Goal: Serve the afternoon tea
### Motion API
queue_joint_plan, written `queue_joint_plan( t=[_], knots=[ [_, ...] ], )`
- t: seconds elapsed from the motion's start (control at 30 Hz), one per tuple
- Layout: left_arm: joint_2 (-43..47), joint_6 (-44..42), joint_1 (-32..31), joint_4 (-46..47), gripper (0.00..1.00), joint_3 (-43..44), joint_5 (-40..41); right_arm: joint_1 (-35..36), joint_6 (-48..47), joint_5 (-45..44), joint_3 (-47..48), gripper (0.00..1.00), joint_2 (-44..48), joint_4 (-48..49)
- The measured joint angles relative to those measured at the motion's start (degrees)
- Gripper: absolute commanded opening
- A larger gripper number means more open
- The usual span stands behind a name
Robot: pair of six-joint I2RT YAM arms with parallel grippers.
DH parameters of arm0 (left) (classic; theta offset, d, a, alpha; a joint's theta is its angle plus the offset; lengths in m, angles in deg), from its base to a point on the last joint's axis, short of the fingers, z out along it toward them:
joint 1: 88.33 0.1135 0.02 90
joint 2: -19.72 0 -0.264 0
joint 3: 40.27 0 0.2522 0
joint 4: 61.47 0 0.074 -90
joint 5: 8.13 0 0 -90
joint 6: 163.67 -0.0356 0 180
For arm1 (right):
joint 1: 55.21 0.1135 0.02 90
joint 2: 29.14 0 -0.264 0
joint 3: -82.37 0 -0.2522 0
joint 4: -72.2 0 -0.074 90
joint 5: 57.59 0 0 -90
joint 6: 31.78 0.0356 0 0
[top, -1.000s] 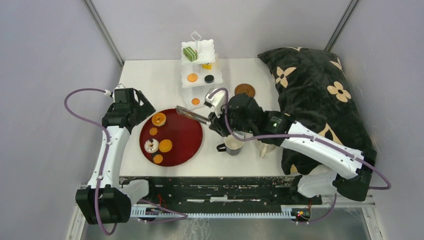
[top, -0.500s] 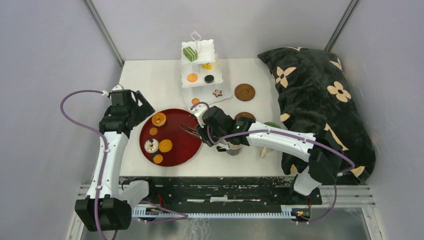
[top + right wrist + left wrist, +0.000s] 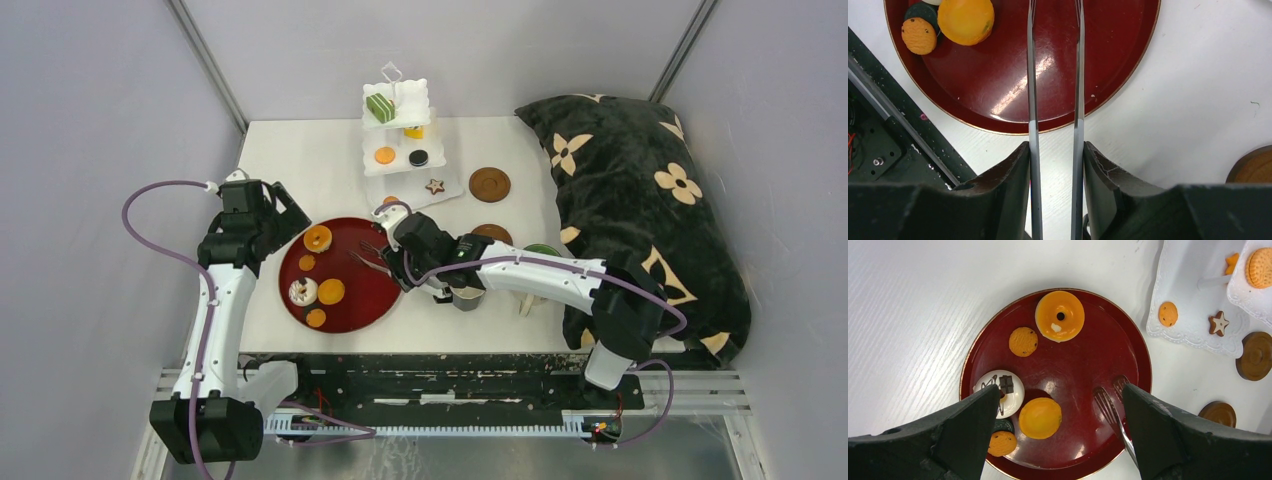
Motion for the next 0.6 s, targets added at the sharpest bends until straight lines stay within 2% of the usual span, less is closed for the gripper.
queue_joint_plan(
  t=[0.6],
  knots=[
    [0.5, 0.0, 0.0, 0.0, 0.99, -0.5, 0.0, 0.0, 1.2, 0.7, 1.3, 0.49, -6.6, 3.6]
  ],
)
